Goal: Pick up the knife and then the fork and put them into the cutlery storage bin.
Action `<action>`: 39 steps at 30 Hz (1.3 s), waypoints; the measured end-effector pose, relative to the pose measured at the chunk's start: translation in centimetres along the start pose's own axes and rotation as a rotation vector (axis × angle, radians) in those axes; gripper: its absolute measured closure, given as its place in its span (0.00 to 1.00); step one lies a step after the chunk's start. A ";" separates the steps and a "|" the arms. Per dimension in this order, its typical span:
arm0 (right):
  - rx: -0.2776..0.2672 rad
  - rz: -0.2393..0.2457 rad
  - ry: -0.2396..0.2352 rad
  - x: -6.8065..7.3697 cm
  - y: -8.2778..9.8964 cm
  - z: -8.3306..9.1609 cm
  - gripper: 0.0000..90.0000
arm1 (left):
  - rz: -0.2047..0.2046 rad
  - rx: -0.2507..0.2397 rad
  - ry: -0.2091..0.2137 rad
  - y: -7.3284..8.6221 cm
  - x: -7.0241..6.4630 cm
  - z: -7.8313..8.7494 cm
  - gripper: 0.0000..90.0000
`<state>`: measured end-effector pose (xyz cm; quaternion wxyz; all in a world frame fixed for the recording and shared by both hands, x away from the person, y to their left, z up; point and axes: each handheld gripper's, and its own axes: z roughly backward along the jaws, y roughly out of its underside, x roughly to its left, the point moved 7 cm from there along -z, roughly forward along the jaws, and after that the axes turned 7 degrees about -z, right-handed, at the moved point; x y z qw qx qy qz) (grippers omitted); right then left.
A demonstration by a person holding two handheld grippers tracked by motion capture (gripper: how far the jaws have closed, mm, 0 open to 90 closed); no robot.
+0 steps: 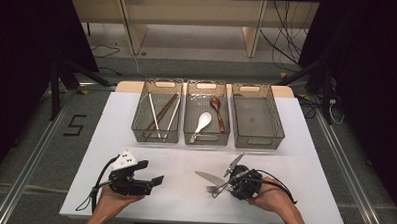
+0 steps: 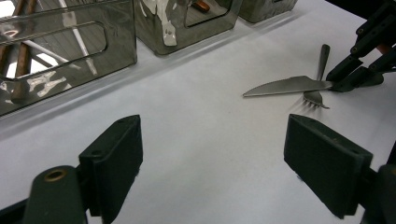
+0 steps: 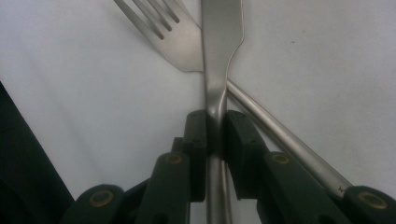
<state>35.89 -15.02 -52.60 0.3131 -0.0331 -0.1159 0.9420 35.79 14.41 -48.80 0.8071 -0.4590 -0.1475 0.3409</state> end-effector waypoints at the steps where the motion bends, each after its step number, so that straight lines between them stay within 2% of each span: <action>1: 0.003 -0.002 -0.004 0.0 0.0 0.0 0.87 | -0.001 0.002 0.000 0.0 0.0 0.0 0.21; 24: 0.021 -0.014 0.005 0.1 -0.3 0.0 0.90 | -0.009 -0.001 -0.009 -0.1 0.0 0.0 0.22; 30: -0.004 -0.022 -0.012 -0.1 -0.3 0.1 0.90 | -0.010 -0.002 -0.010 0.0 0.1 0.1 0.22; 35: -0.033 -0.059 -0.035 0.0 -0.5 0.7 0.90 | -0.008 -0.002 -0.010 0.0 0.1 0.1 0.22; 39: -0.044 -0.056 -0.043 0.0 -0.5 1.1 0.90 | -0.004 -0.006 -0.009 0.0 0.1 0.1 0.22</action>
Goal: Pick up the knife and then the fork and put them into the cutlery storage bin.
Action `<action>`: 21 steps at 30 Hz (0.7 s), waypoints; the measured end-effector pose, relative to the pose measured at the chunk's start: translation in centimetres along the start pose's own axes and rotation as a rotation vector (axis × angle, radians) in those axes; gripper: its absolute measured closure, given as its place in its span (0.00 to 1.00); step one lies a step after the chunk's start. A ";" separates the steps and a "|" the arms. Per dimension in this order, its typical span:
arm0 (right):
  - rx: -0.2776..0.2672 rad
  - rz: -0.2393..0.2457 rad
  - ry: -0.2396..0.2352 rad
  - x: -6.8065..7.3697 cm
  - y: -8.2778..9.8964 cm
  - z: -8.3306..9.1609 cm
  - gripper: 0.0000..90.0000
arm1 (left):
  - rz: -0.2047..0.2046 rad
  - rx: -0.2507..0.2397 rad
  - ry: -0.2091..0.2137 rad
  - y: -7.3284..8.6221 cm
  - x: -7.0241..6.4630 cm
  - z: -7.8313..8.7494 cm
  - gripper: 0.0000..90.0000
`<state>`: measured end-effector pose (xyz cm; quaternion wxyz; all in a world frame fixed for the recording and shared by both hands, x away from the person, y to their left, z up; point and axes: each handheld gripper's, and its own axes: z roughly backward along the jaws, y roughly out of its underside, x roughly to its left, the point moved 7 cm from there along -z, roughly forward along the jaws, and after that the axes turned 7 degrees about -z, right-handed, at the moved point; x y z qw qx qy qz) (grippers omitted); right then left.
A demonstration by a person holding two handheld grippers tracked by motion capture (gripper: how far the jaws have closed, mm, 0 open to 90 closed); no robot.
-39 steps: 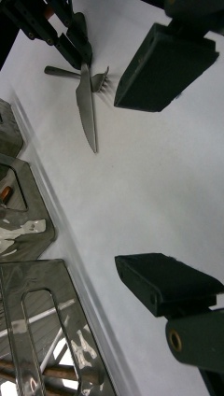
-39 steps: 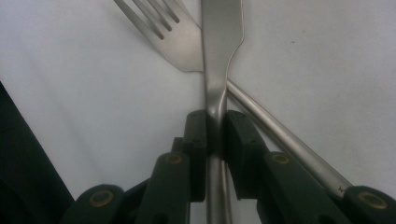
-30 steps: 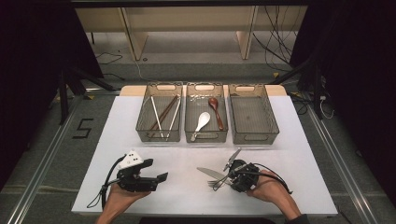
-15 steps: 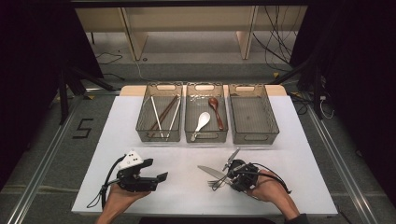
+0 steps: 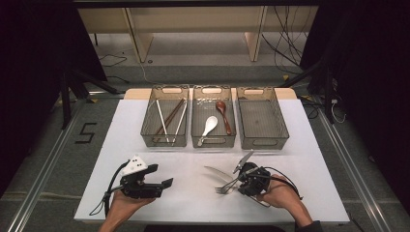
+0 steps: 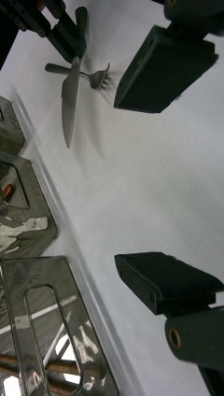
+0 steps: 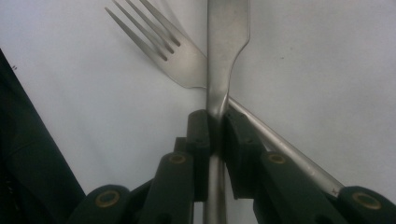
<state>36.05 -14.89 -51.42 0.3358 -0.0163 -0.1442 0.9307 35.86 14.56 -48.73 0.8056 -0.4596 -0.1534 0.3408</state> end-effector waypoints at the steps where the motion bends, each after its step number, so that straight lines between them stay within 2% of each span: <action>1: -0.012 -0.003 0.005 0.0 -0.1 0.1 0.90 | -0.001 -0.002 0.000 0.0 0.0 0.0 0.22; 6: -0.051 -0.017 -0.018 -0.2 -0.3 1.0 0.90 | 0.003 -0.007 -0.003 -0.1 0.0 0.0 0.22; 11: -0.113 -0.048 -0.043 -0.5 -0.8 2.3 0.90 | 0.006 -0.014 -0.004 -0.1 0.1 0.1 0.22; 14: -0.143 -0.052 -0.033 -1.0 -1.2 3.2 0.90 | 0.015 -0.021 -0.006 -0.2 0.1 0.1 0.22; 21: -0.225 -0.093 -0.034 -2.6 -2.4 5.2 0.90 | 0.029 -0.051 -0.012 -0.3 0.4 0.4 0.22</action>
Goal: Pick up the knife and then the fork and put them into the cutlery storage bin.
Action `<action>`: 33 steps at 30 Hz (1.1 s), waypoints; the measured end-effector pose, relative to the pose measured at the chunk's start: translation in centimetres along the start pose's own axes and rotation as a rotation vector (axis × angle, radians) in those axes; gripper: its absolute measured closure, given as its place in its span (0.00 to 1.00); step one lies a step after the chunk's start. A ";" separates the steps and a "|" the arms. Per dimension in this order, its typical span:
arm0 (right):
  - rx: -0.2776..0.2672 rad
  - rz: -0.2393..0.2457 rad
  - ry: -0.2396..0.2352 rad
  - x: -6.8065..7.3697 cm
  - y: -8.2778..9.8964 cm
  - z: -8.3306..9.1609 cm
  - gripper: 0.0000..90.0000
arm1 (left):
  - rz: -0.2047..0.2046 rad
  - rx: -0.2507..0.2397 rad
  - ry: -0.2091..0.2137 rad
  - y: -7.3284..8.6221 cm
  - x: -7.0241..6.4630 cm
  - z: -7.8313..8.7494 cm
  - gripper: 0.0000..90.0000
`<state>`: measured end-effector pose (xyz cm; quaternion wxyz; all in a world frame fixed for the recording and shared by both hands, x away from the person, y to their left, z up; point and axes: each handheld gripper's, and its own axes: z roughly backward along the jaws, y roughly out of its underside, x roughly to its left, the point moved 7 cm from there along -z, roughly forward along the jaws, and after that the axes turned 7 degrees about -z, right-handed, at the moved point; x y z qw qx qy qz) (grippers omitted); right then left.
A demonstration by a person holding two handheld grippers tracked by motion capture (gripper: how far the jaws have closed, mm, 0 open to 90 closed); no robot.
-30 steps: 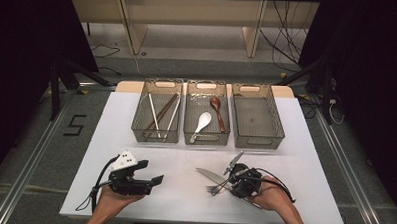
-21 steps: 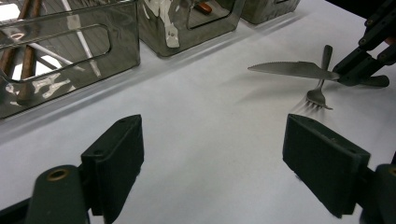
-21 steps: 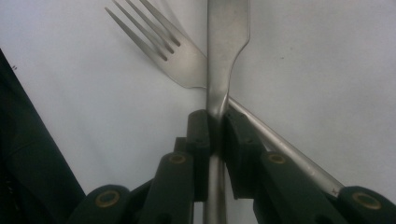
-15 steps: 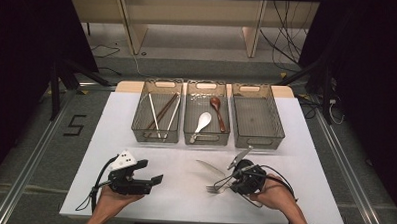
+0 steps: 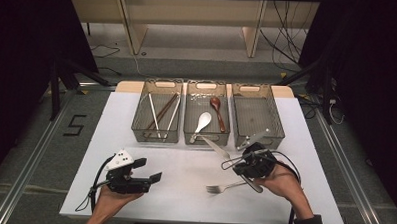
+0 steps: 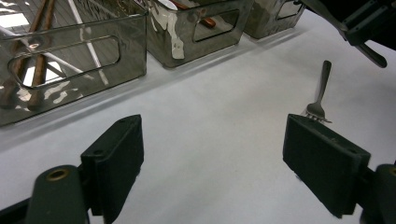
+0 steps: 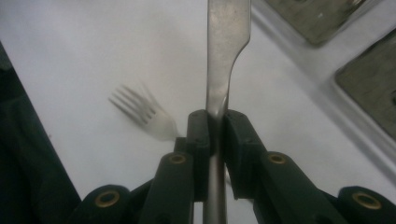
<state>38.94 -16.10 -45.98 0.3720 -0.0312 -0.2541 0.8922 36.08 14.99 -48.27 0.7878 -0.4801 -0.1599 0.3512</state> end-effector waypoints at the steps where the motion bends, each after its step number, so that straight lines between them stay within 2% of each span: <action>1: -0.011 -0.007 -0.001 -0.2 -0.2 0.2 0.90 | 0.001 -0.005 -0.002 0.0 0.0 0.0 0.22; 9: -0.075 -0.061 0.014 -2.0 -1.8 1.1 0.90 | 0.012 -0.026 -0.003 -0.2 0.1 0.2 0.22; 11: -0.079 -0.064 0.029 -2.5 -2.1 1.2 0.90 | 0.014 -0.026 0.001 -0.2 0.1 0.2 0.22; 20: -0.124 -0.121 0.037 -4.8 -4.2 2.3 0.90 | 0.016 -0.032 0.002 -0.2 0.1 0.2 0.22; 23: -0.129 -0.146 0.062 -5.9 -5.0 2.5 0.90 | 0.019 -0.034 0.002 -0.2 0.1 0.2 0.22; 33: -0.153 -0.247 0.100 -9.5 -7.4 3.5 0.90 | 0.023 -0.044 -0.002 -0.3 0.2 0.3 0.22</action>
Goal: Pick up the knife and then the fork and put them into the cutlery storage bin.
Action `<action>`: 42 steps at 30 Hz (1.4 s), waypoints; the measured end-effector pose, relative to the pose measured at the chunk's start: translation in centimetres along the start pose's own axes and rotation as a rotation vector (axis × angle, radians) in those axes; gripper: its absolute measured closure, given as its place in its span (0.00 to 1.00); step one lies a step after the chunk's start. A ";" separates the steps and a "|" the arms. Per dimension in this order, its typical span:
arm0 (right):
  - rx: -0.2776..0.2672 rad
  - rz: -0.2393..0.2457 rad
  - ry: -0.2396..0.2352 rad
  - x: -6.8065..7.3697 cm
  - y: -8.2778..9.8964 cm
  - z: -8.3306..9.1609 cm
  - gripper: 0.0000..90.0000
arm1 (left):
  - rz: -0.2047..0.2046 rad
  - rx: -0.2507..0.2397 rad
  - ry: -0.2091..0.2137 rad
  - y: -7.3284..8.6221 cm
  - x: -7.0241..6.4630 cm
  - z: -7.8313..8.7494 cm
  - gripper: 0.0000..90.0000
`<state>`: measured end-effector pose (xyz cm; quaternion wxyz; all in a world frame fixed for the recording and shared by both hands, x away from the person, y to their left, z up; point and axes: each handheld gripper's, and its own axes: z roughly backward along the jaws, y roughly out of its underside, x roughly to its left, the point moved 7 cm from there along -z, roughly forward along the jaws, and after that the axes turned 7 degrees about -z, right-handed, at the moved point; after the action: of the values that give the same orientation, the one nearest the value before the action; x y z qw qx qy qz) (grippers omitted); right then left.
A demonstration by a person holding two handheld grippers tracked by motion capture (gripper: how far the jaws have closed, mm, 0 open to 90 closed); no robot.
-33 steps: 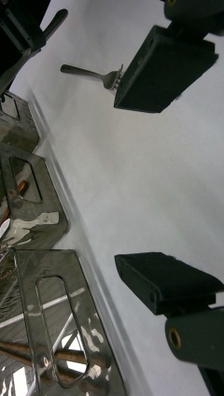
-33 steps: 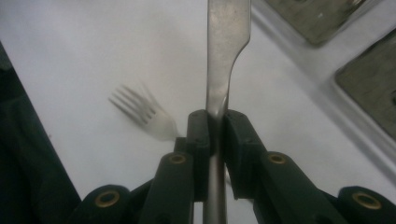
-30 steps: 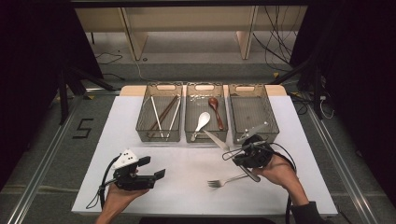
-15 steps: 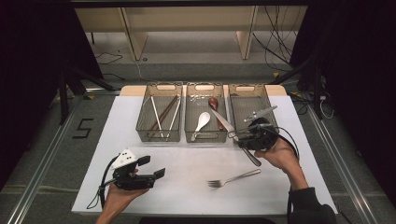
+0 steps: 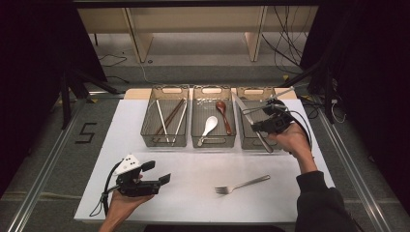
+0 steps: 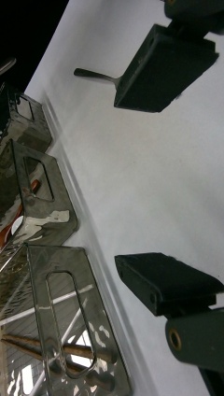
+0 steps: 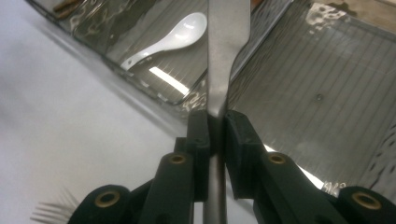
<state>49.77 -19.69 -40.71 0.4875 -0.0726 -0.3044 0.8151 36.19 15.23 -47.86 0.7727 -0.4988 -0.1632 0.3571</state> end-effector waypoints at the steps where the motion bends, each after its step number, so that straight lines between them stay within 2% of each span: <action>1: -0.002 -0.010 0.001 -0.3 -0.3 0.0 0.90 | 0.000 -0.001 0.000 0.0 0.0 0.0 0.22; 7: -0.006 -0.040 0.043 -1.7 -1.9 0.2 0.90 | 0.004 -0.001 0.001 0.0 0.0 0.0 0.22; 11: -0.017 -0.059 0.055 -2.4 -2.5 0.0 0.90 | 0.002 -0.002 0.000 0.0 0.0 0.0 0.22; 15: -0.029 -0.101 0.050 -3.1 -3.0 -0.3 0.90 | 0.004 0.000 0.000 0.0 0.0 0.0 0.22; 21: -0.039 -0.145 0.069 -4.0 -3.6 -0.8 0.90 | 0.005 0.002 0.002 0.0 0.0 -0.1 0.22; 35: -0.029 -0.137 0.132 -5.4 -4.0 -2.2 0.90 | 0.006 0.001 0.003 0.1 0.0 0.0 0.22; 42: -0.029 -0.131 0.157 -6.2 -3.8 -2.4 0.90 | 0.007 0.002 0.003 0.1 0.0 0.0 0.22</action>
<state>56.81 -22.63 -41.59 0.5611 -0.1234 -0.2809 0.7688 36.17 15.22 -47.95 0.7720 -0.4992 -0.1600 0.3594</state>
